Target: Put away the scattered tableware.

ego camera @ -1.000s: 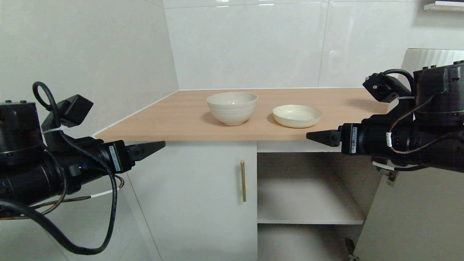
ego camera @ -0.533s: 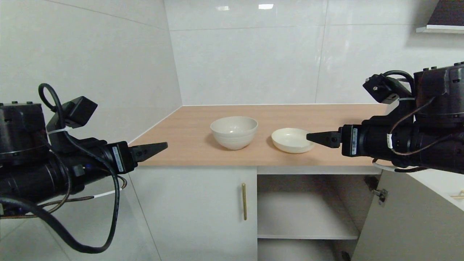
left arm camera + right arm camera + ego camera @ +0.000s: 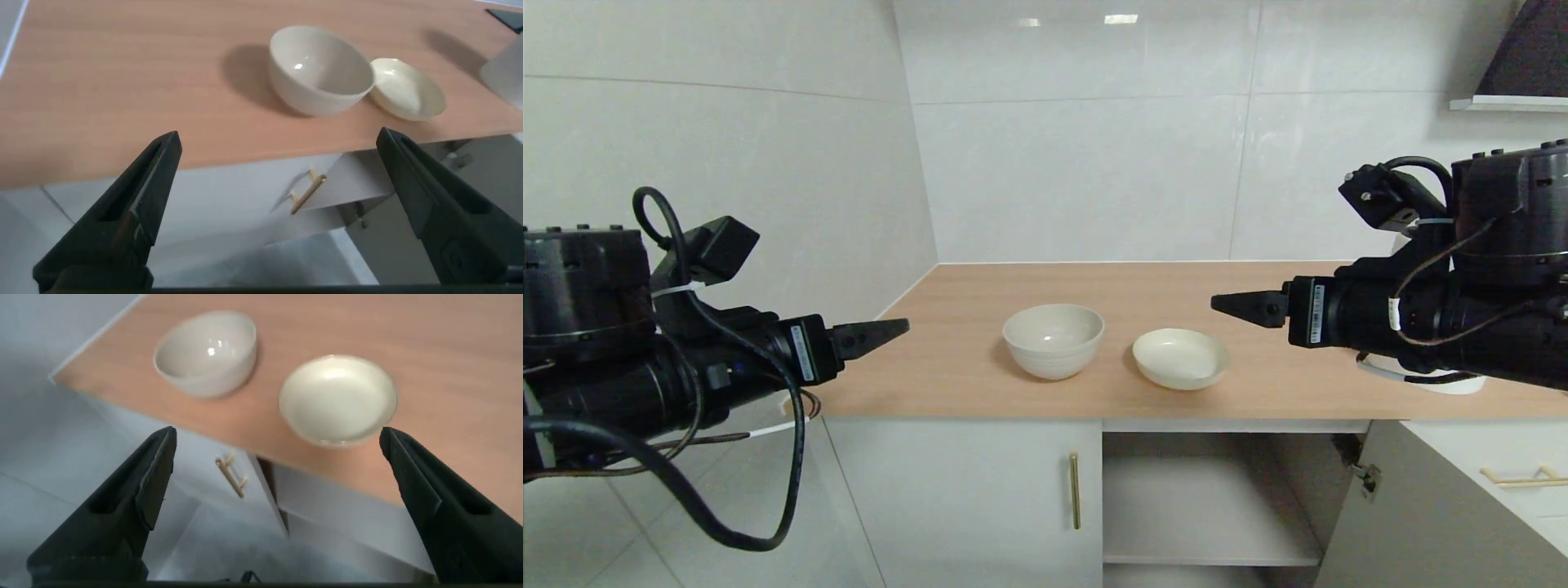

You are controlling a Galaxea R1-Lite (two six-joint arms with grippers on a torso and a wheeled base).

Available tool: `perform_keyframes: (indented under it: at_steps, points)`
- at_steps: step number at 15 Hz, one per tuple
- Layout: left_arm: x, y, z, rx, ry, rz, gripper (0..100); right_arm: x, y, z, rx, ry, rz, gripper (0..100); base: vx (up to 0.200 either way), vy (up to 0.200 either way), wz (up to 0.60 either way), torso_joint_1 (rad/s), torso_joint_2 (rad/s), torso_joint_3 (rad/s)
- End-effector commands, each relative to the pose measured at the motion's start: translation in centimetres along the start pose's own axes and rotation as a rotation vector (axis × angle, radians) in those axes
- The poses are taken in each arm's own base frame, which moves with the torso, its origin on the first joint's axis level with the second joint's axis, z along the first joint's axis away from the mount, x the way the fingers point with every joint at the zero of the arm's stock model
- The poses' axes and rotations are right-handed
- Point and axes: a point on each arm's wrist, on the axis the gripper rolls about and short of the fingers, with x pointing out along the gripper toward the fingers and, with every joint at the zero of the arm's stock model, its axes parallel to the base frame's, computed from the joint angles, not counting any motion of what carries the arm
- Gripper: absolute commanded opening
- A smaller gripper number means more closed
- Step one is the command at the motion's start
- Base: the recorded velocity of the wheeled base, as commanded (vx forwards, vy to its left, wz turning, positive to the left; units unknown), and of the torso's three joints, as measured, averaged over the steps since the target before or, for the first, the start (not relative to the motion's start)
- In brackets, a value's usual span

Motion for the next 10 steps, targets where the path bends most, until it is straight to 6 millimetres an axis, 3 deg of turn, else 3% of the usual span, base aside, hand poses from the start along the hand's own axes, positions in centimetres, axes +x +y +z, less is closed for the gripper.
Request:
perform_keyframes:
  at_steps: [1, 4, 5, 6, 9, 10]
  points:
    - [2.2, -0.2, 0.6, 0.002, 0.020, -0.012, 100, 1.6, -0.7, -0.4, 0.004, 0.002, -0.021, 100, 0.000, 0.000, 0.00, 0.066, -0.12, -0.056]
    - [5.9, -0.7, 3.7, 0.000, 0.050, -0.009, 100, 4.2, -1.6, 1.2, -0.008, -0.108, -0.035, 100, 0.000, 0.000, 0.00, 0.014, -0.02, -0.011]
    - [6.1, -0.9, 4.0, 0.000, 0.057, -0.010, 100, 4.4, -1.6, 1.2, -0.007, -0.105, -0.037, 100, 0.000, 0.000, 0.00, 0.000, 0.00, 0.000]
    - [7.6, -2.0, 4.8, -0.008, 0.165, -0.017, 100, 5.5, -2.0, 0.9, 0.000, -0.052, -0.058, 100, 0.000, 0.000, 0.00, 0.000, 0.00, 0.000]
    - [10.4, -2.7, 5.2, -0.084, 0.224, -0.016, 100, 6.4, -2.8, 1.3, 0.064, 0.021, -0.114, 100, 0.000, 0.000, 0.00, 0.000, 0.00, 0.000]
    - [12.2, -2.9, 4.0, -0.199, 0.265, 0.006, 100, 7.2, -3.2, 1.2, 0.099, 0.054, -0.161, 100, 0.000, 0.000, 0.00, 0.000, 0.00, 0.000]
